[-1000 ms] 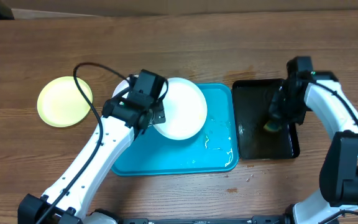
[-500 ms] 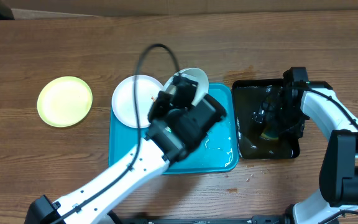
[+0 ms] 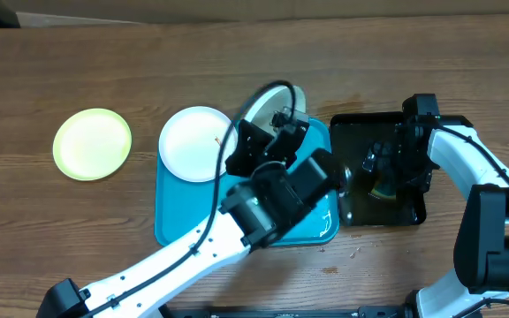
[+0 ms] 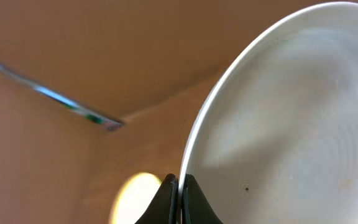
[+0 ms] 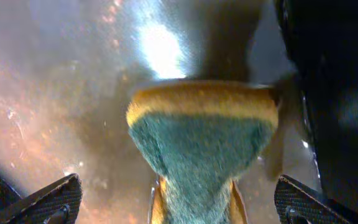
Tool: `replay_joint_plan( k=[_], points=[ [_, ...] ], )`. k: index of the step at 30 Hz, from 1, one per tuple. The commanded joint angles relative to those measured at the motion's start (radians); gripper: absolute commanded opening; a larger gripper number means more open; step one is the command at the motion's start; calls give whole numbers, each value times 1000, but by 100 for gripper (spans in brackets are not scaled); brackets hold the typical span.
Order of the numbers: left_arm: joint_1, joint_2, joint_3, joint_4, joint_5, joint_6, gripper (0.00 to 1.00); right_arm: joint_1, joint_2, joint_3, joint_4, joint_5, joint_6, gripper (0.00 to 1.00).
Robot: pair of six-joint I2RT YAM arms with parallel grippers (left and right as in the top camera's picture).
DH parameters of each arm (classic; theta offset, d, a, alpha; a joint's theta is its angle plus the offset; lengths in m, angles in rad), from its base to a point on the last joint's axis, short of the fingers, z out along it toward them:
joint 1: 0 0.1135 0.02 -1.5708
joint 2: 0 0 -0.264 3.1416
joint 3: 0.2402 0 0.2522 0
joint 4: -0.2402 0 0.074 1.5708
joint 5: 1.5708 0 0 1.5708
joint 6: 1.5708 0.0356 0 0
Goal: Clean dirty plates on tray and stack at the side
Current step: 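Lift the white plate with left gripper and carry it leftward, then lower the white plate onto the yellow plate and release it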
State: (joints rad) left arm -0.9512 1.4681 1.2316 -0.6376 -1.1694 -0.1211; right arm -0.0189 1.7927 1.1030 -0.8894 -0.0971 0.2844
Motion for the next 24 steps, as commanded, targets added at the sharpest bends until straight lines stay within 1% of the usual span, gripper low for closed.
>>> replay_joint_plan(
  k=[1, 2, 4, 8, 10, 13, 16, 19, 22, 24],
  points=[
    [120, -24, 27, -16, 355, -121, 4, 2, -5, -1, 22, -1, 1, 100],
    [174, -24, 27, -24, 445, -166, 4, 2, -5, -1, 27, -1, 1, 100],
    [283, -24, 27, -32, 609, -218, 4, 2, -5, -1, 37, -2, 1, 100],
    [560, -24, 27, -39, 974, -264, 4, 2, -5, -1, 57, -1, 1, 100],
    [723, -24, 27, -47, 1122, -286, 4, 2, -5, -1, 58, -1, 1, 100],
    [969, -23, 27, -75, 1278, -333, 4, 2, -5, -1, 59, -2, 1, 100],
    [1203, -17, 27, -112, 1347, -354, 4, 2, -5, -1, 59, -2, 1, 100],
    [1403, -3, 23, -133, 1342, -356, 4, 2, -5, -1, 58, -1, 1, 100],
    [1555, 27, 12, -112, 1332, -359, 4, 2, -5, -1, 58, -1, 1, 100],
    [1622, 58, 8, -90, 1332, -359, 4, 2, -5, -1, 58, -1, 1, 100]
  ],
)
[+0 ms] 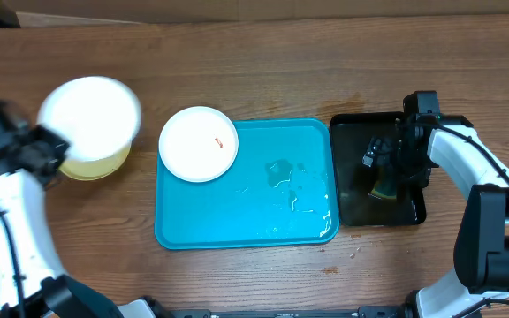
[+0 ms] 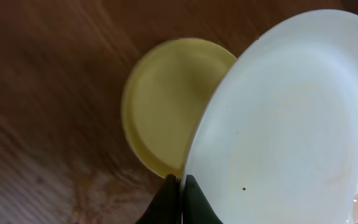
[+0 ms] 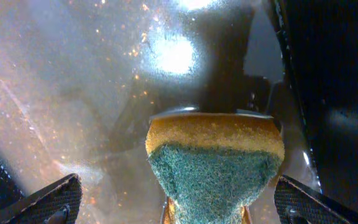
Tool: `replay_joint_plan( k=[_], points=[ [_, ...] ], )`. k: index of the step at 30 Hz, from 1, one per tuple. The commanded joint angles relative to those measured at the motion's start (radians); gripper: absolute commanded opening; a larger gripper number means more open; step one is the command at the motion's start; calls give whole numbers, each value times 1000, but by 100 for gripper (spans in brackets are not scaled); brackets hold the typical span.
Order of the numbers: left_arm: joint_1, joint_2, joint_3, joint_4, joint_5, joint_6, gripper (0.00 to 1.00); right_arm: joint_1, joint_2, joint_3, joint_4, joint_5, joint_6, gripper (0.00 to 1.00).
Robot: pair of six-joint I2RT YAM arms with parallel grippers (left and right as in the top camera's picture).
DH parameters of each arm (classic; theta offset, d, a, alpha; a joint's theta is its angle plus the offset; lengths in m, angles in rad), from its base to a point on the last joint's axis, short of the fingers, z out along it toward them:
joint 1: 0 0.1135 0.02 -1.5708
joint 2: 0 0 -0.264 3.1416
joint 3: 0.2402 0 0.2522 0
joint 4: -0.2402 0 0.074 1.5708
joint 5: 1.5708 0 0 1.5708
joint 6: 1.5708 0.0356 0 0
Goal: Clean dirty plates on tray and stack at the side
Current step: 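Lower the white plate onto the yellow plate and release it, then move left gripper to the last white plate and grasp its rim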
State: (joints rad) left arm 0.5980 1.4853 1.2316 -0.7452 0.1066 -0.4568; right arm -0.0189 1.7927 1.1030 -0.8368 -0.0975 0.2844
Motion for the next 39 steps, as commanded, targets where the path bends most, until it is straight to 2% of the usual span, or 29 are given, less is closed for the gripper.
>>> replay_joint_plan(
  k=[1, 8, 9, 10, 11, 12, 13, 16, 18, 23, 27, 32, 36, 39],
  points=[
    [99, 61, 7, 29, 56, -23, 4, 2, -5, -1, 6, -1, 1, 100],
    [131, 195, 7, 100, 71, -19, 4, 2, -5, -1, 6, -1, 1, 100],
    [130, 210, 7, 109, 72, -19, 8, 2, -5, -1, 6, -1, 1, 100],
    [129, 220, 7, 116, 75, -18, 22, 2, -5, -1, 6, -1, 1, 100],
    [128, 227, 7, 121, 82, -19, 53, 2, -5, -1, 6, -1, 1, 100],
    [128, 229, 7, 122, 103, -18, 72, 2, -5, -1, 6, -1, 1, 100],
    [128, 228, 7, 122, 127, -14, 82, 2, -5, -1, 6, -1, 1, 100],
    [126, 211, 11, 118, 260, 22, 96, 2, -5, -1, 6, -1, 1, 100],
    [117, 187, 11, 98, 306, 14, 96, 2, -5, -1, 6, -1, 1, 100],
    [38, 90, 11, 18, 302, 18, 94, 2, -5, -1, 6, -1, 1, 100],
    [-83, 55, 11, -67, 299, 109, 92, 2, -5, -1, 6, -1, 1, 100],
    [-259, 73, 7, -165, 110, 121, 86, 2, -5, -1, 6, -1, 1, 100],
    [-392, 106, 7, -159, -20, 143, 79, 2, -5, -1, 6, -1, 1, 100],
    [-462, 142, 7, -135, -52, 143, 73, 2, -5, -1, 6, -1, 1, 100]
  ],
)
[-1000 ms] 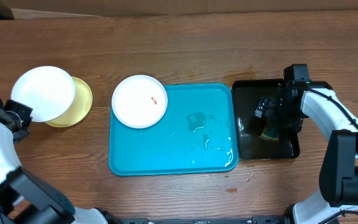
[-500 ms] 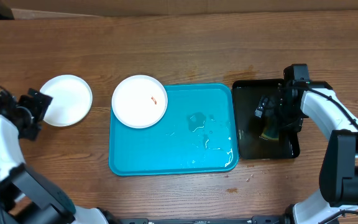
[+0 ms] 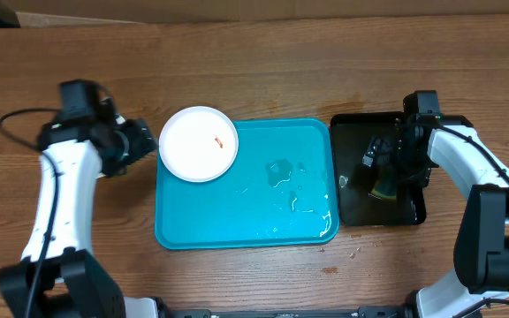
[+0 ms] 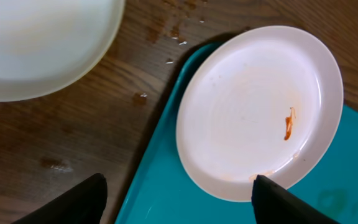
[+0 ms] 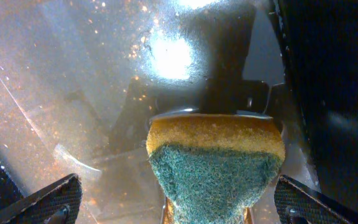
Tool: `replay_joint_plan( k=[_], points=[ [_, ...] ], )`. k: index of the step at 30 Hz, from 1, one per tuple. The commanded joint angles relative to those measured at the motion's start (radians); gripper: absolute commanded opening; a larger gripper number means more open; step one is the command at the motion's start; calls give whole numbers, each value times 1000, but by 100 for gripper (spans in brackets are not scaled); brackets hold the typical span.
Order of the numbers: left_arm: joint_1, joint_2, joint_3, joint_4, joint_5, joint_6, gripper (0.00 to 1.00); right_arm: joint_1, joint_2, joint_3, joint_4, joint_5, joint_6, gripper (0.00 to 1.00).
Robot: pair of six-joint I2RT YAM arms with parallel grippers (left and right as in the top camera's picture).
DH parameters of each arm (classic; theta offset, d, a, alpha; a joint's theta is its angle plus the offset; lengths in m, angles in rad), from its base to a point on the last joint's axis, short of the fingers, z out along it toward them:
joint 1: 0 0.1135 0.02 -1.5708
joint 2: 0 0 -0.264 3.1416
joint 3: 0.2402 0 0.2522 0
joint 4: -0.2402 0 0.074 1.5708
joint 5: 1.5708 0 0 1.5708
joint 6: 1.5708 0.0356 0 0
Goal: Clean dirty plates on tray and stack at the side
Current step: 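Move left gripper to the last white plate and grasp its rim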
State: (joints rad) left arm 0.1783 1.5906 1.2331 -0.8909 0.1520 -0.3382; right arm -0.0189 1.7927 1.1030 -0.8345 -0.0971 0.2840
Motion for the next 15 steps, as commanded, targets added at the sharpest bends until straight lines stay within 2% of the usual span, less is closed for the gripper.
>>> replay_joint_plan(
  k=[1, 5, 9, 13, 15],
  points=[
    [-63, 54, 5, 18, -101, 24, 73, 2, -5, -1, 3, -2, 1, 100],
    [-101, 134, 5, 35, -110, 9, 73, 2, -5, -1, 4, -1, 1, 100],
    [-102, 207, 5, 57, -90, 17, 67, 2, -5, -1, 3, -1, 1, 100],
    [-103, 245, 5, 89, -11, 74, 54, 2, -5, -1, 4, -1, 1, 100],
    [-109, 251, 5, 92, 11, 80, 37, 2, -5, -1, 4, -1, 1, 100]
  ],
)
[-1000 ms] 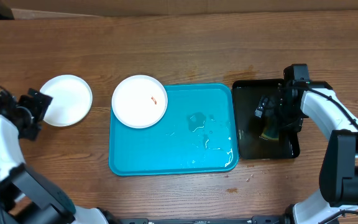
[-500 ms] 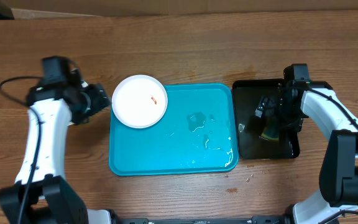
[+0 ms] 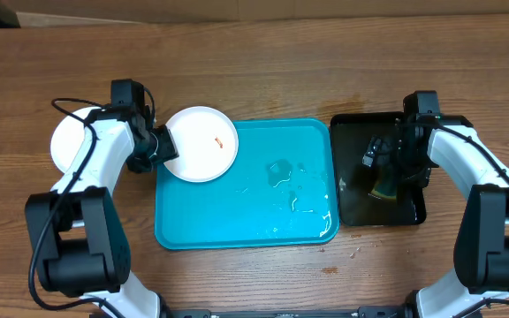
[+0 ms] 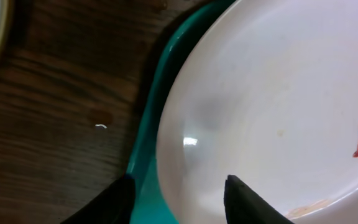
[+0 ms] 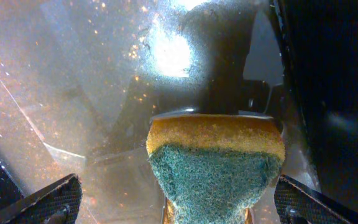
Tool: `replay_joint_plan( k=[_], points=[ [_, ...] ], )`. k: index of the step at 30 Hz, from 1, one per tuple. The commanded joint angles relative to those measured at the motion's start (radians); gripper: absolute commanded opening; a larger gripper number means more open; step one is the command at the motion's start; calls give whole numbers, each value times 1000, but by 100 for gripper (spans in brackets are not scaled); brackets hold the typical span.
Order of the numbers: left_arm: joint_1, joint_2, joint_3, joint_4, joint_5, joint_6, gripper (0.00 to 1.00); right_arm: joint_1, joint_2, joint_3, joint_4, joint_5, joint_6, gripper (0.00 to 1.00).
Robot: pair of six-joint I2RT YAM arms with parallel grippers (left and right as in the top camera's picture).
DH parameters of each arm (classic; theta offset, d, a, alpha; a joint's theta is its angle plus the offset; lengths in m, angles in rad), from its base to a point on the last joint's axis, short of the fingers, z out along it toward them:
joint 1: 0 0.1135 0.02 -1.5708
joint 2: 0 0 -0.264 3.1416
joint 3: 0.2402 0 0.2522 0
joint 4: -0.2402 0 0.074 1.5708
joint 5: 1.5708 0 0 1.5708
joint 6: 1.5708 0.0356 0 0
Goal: Clean dirty plates on tray and stack at the side
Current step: 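Move left gripper to the last white plate and grasp its rim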
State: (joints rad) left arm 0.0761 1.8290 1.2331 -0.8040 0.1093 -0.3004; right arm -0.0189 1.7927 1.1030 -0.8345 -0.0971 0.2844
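A white plate (image 3: 200,143) with a red smear lies on the top-left corner of the blue tray (image 3: 263,212), overhanging its edge. My left gripper (image 3: 160,148) is open at the plate's left rim; in the left wrist view the rim runs down between its two fingers (image 4: 178,205). A clean white plate (image 3: 71,146) lies at the far left, stacked on a yellow-green one whose edge barely shows. My right gripper (image 5: 185,208) stands open in the black basin (image 3: 356,132), with the green-and-yellow sponge (image 5: 215,165) between its fingers.
Wet patches sit on the tray's middle (image 3: 281,172). The basin's floor is wet and shiny (image 5: 92,93). A cardboard box edge (image 3: 104,16) runs along the table's back. Small crumbs lie on the wood beside the tray (image 4: 100,126).
My left gripper has moved right, from beside the stacked plates to the smeared plate's left rim, and its fingers stand closer together. The right gripper and sponge have not moved.
My left gripper held a white plate on edge over the tray. Then it carried that plate above the yellow-green plate at the far left. Then the plate lay there and the gripper was open near the smeared plate. Now it straddles that plate's rim.
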Motion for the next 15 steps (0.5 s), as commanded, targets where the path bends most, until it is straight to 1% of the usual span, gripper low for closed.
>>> replay_joint_plan(
  k=[1, 2, 3, 4, 5, 6, 10, 12, 15],
  points=[
    [-11, 14, 5, 5, 54, 38, 30, 2, -5, -1, 3, -1, 1, 100],
    [-14, 14, 5, 5, 53, 38, 30, 2, -5, -1, 3, -1, 1, 100],
    [-17, 14, 5, 7, 48, 37, 33, 2, -5, -1, 4, -1, 1, 100],
    [-20, 15, 5, 10, 39, 31, 42, 2, -5, -1, 4, -1, 1, 100],
    [-24, 15, 5, 15, 33, 31, 48, 2, -5, -1, 3, -2, 1, 100],
    [-28, 15, 5, 19, 29, 31, 49, 2, -5, -1, 3, -1, 1, 100],
    [-32, 15, 5, 24, 10, 31, 51, 2, -5, -1, 4, -1, 1, 100],
    [-32, 15, 6, 35, 5, 31, 54, 2, -5, -1, 3, -2, 1, 100],
    [-30, 15, 6, 45, -16, 31, 55, 2, -5, -1, 3, -2, 1, 100]
  ],
)
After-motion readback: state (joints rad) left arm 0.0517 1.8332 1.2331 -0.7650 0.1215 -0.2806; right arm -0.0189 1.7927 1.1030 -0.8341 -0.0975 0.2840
